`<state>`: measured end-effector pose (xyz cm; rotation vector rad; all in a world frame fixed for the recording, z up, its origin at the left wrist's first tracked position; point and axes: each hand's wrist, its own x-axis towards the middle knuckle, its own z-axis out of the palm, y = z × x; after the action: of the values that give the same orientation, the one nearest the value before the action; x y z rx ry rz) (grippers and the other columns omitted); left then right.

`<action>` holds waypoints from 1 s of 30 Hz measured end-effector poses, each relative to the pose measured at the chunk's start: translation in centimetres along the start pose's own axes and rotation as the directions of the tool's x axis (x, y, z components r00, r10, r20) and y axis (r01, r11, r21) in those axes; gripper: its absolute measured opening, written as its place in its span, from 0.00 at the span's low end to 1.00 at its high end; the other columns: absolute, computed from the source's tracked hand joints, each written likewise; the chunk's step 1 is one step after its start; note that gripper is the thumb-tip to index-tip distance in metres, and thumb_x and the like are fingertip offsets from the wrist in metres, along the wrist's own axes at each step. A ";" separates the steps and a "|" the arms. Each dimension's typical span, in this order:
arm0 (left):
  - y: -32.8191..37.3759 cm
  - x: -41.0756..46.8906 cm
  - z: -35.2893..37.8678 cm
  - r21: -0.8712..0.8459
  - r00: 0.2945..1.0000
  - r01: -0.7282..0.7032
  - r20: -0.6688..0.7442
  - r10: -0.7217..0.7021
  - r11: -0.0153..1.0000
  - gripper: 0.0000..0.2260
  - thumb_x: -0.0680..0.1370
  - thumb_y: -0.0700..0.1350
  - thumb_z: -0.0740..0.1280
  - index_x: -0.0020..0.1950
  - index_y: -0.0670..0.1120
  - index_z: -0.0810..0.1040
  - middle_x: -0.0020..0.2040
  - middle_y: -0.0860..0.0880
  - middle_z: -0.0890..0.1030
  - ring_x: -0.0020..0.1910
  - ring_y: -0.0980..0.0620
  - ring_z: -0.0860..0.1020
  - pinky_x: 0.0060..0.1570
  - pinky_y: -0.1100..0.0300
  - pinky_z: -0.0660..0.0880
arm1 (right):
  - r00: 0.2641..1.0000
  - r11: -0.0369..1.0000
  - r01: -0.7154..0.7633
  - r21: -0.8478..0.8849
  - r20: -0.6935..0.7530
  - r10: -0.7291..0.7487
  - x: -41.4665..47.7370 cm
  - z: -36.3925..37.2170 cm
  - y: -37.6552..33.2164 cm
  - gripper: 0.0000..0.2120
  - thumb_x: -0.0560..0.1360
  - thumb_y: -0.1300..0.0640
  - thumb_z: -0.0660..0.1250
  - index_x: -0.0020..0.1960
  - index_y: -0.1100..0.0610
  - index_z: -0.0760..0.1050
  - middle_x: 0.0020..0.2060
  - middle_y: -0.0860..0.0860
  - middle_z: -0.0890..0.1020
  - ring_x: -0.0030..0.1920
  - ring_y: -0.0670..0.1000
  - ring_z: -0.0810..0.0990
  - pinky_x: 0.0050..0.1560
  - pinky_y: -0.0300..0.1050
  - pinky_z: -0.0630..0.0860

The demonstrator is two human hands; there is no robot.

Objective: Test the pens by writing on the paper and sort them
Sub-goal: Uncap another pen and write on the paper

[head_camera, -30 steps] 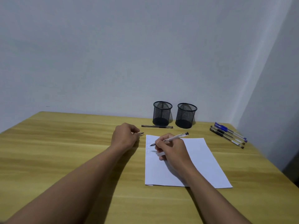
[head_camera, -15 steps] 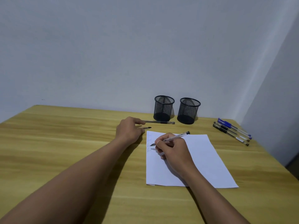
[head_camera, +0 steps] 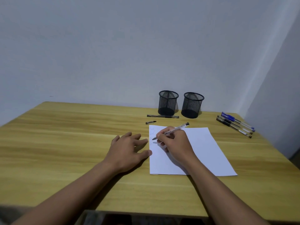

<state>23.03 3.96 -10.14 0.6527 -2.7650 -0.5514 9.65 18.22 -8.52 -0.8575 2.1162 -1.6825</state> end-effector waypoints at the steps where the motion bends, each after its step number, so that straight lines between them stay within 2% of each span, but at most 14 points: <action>1: -0.2 0.0 0.0 0.010 1.000 0.005 0.001 -0.005 1.000 0.28 0.71 0.72 0.59 0.69 0.63 0.73 0.77 0.57 0.66 0.79 0.51 0.57 0.74 0.41 0.55 | 1.000 1.000 -0.001 0.002 0.001 0.001 0.0 0.2 0.1 0.04 0.75 0.57 0.71 0.41 0.54 0.83 0.34 0.51 0.84 0.39 0.50 0.83 0.41 0.50 0.78; 4: -0.4 -0.1 -0.1 0.031 1.000 0.005 0.007 -0.005 1.000 0.27 0.73 0.71 0.59 0.69 0.64 0.73 0.77 0.58 0.65 0.79 0.51 0.56 0.74 0.40 0.52 | 1.000 0.999 0.005 -0.045 -0.004 -0.005 -0.1 0.6 0.3 0.04 0.73 0.55 0.72 0.41 0.54 0.81 0.34 0.50 0.85 0.39 0.50 0.85 0.45 0.57 0.82; 7: -0.3 -0.2 0.0 0.039 1.000 0.006 0.010 -0.007 0.999 0.26 0.74 0.71 0.59 0.70 0.64 0.72 0.77 0.58 0.64 0.79 0.50 0.55 0.74 0.40 0.51 | 0.999 0.992 0.034 -0.122 -0.008 -0.035 -0.4 0.5 0.1 0.06 0.75 0.55 0.72 0.41 0.56 0.81 0.33 0.49 0.85 0.40 0.48 0.85 0.49 0.57 0.83; 19: 0.2 -0.6 -0.3 0.041 1.000 0.007 0.021 -0.008 0.999 0.25 0.75 0.70 0.59 0.70 0.64 0.72 0.77 0.58 0.64 0.79 0.51 0.55 0.75 0.41 0.50 | 0.999 0.979 0.032 -0.203 0.015 -0.030 -1.0 0.6 -0.1 0.07 0.75 0.54 0.73 0.41 0.57 0.81 0.33 0.50 0.85 0.40 0.49 0.85 0.48 0.60 0.83; 30: 0.0 -0.5 -0.1 0.023 1.000 0.016 0.015 -0.017 1.000 0.26 0.74 0.70 0.60 0.70 0.64 0.72 0.77 0.59 0.64 0.79 0.52 0.54 0.75 0.42 0.49 | 1.000 0.986 -0.004 -0.166 -0.008 0.003 -0.8 0.6 0.4 0.07 0.73 0.54 0.73 0.40 0.56 0.80 0.33 0.52 0.84 0.40 0.53 0.86 0.45 0.64 0.83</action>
<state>23.50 4.20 -10.16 0.6794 -2.7867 -0.5316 10.52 18.34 -9.16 -0.8943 2.2877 -1.5259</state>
